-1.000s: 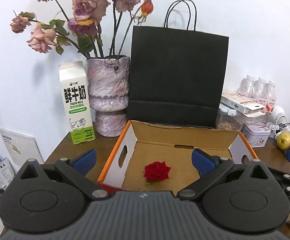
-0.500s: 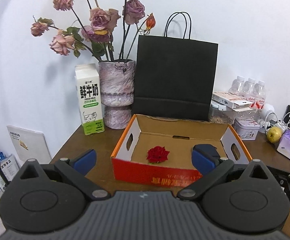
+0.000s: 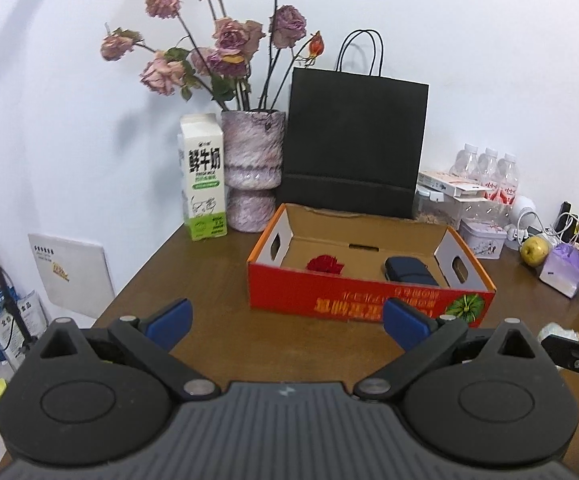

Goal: Organize objects
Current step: 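Move both tools back to the table toward the cable and yellow sponge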

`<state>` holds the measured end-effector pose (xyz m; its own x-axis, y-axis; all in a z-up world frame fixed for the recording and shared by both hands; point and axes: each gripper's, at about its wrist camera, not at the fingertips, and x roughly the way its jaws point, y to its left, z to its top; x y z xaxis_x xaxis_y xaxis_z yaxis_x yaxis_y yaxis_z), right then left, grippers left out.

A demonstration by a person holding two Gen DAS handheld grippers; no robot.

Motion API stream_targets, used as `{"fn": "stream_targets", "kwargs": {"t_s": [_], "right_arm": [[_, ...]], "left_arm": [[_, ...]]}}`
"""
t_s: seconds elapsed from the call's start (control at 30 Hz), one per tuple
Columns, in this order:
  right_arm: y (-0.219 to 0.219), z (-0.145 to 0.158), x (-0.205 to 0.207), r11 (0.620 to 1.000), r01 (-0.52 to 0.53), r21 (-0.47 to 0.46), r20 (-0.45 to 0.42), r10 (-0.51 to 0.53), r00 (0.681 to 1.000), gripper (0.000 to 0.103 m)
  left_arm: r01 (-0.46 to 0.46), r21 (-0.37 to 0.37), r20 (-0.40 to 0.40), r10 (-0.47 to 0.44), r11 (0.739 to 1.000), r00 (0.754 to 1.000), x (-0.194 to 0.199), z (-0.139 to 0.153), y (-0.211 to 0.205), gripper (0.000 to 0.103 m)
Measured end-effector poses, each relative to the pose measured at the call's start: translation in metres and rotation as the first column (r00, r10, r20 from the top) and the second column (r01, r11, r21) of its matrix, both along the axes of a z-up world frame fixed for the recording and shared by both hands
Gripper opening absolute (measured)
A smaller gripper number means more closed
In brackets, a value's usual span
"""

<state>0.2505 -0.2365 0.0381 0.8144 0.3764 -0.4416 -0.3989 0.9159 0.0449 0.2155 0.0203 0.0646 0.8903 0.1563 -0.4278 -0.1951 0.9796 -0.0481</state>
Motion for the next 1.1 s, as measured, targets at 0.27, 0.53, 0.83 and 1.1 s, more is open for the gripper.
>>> {"fn": "stream_targets", "kwargs": {"t_s": [0.27, 0.53, 0.83, 1.1], "right_arm": [[-0.002, -0.021, -0.034, 1.0, -0.021, -0.021, -0.025, 0.021, 0.999, 0.103], [0.004, -0.041, -0.07, 0.998, -0.05, -0.032, -0.045, 0.049, 0.998, 0.103], [0.018, -0.06, -0.103, 0.993, -0.105, -0.05, -0.072, 0.102, 0.992, 0.103], [0.042, -0.071, -0.129, 0.985, -0.162, -0.058, -0.087, 0.156, 0.984, 0.103]], "left_arm": [[-0.017, 0.001, -0.015, 0.017, 1.0, 1.0, -0.043, -0.018, 0.012, 0.103], [-0.031, -0.002, -0.047, 0.031, 1.0, 0.998, -0.079, -0.04, 0.023, 0.103], [-0.07, -0.011, -0.074, 0.069, 0.997, 0.995, -0.122, -0.066, 0.041, 0.103], [-0.077, 0.003, -0.092, 0.077, 0.997, 0.993, -0.151, -0.077, 0.054, 0.103]]}}
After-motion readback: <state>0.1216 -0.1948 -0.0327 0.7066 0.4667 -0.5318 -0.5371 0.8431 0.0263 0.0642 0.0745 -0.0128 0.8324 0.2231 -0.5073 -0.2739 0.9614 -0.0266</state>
